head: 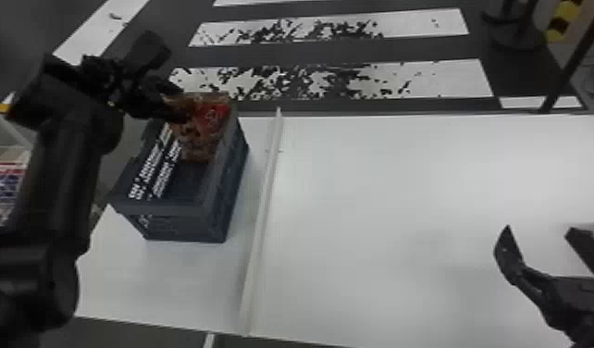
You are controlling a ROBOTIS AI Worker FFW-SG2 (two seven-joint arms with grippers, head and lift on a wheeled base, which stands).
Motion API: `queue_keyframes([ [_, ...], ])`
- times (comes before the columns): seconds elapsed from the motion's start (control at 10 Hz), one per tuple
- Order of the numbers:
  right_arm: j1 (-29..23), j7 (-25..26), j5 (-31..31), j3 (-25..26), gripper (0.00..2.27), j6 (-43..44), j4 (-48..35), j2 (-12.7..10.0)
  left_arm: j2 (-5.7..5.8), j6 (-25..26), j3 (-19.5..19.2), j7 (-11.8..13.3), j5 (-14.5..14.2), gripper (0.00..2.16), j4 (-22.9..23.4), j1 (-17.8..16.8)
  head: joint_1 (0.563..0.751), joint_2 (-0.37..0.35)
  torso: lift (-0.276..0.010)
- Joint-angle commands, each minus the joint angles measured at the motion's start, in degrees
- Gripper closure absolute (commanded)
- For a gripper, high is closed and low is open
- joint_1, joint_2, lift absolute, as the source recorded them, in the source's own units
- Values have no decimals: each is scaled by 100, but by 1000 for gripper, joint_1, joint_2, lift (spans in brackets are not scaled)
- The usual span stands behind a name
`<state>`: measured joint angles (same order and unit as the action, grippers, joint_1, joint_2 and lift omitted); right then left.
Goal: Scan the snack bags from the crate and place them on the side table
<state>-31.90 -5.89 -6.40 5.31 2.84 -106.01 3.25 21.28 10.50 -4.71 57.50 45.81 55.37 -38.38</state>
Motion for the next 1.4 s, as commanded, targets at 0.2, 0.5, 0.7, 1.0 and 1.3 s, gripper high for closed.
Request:
queue_keyframes([
  [0.2,9,-9,-81,31,53,18,36,0,43,1,-91,349,-72,2142,141,14,695,148,-94],
  [0.5,9,-9,-107,23,53,18,45,-9,95,247,-250,991,-133,2142,774,120,695,141,-94],
  [0.7,9,-9,-107,23,53,1,54,-9,183,652,-258,1378,-283,2142,1257,216,695,144,-94],
  [1.0,9,-9,-133,23,53,1,45,-18,341,1161,-408,1624,-547,2142,1987,401,695,150,-94],
  [1.3,0,-9,-133,14,53,1,45,-18,544,1865,-698,1712,-968,2142,2830,594,695,166,-94],
])
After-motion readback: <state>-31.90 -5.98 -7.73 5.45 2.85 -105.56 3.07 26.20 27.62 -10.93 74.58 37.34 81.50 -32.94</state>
